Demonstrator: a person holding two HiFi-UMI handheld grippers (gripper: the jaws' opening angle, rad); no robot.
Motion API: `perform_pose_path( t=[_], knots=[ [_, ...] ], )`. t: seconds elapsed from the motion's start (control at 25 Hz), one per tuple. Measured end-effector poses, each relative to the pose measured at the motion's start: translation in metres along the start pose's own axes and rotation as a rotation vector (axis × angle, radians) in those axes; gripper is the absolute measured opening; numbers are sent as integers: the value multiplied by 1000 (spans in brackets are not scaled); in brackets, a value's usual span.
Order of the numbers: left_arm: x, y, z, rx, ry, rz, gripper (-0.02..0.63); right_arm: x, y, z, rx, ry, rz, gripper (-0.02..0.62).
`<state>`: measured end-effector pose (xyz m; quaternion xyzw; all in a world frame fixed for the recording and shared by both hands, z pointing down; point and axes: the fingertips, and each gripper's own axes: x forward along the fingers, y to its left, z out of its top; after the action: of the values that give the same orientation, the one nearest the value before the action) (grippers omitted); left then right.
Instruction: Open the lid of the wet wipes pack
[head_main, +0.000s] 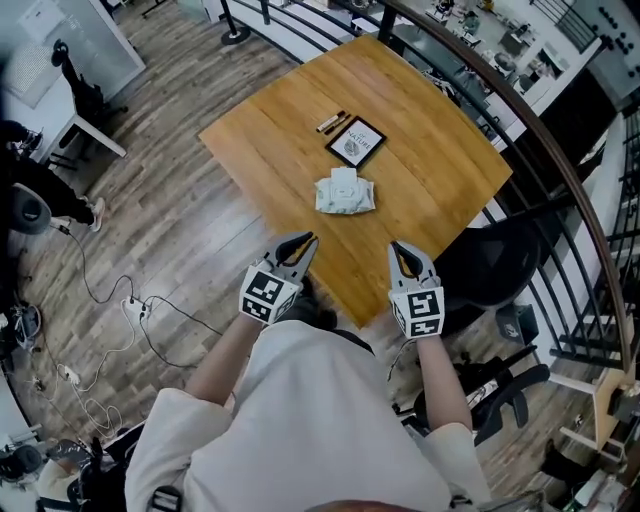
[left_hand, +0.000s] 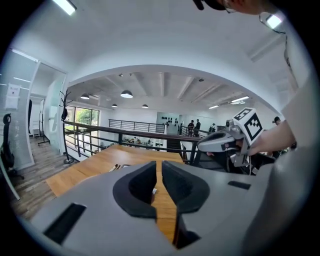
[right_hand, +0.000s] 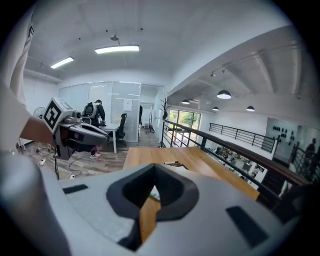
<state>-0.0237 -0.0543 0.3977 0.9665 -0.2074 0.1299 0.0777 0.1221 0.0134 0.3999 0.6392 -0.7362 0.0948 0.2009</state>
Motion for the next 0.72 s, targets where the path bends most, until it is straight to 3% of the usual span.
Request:
perform_pose_path(
  t=[0.4,0.72],
  knots=[
    [-60,12,10,8,-42,23,-3,-17,43,16,29,-36,-1,3],
    [-93,30,22,18,-38,-23,-6,-27,65,46,95,-77,-55,3]
  ],
)
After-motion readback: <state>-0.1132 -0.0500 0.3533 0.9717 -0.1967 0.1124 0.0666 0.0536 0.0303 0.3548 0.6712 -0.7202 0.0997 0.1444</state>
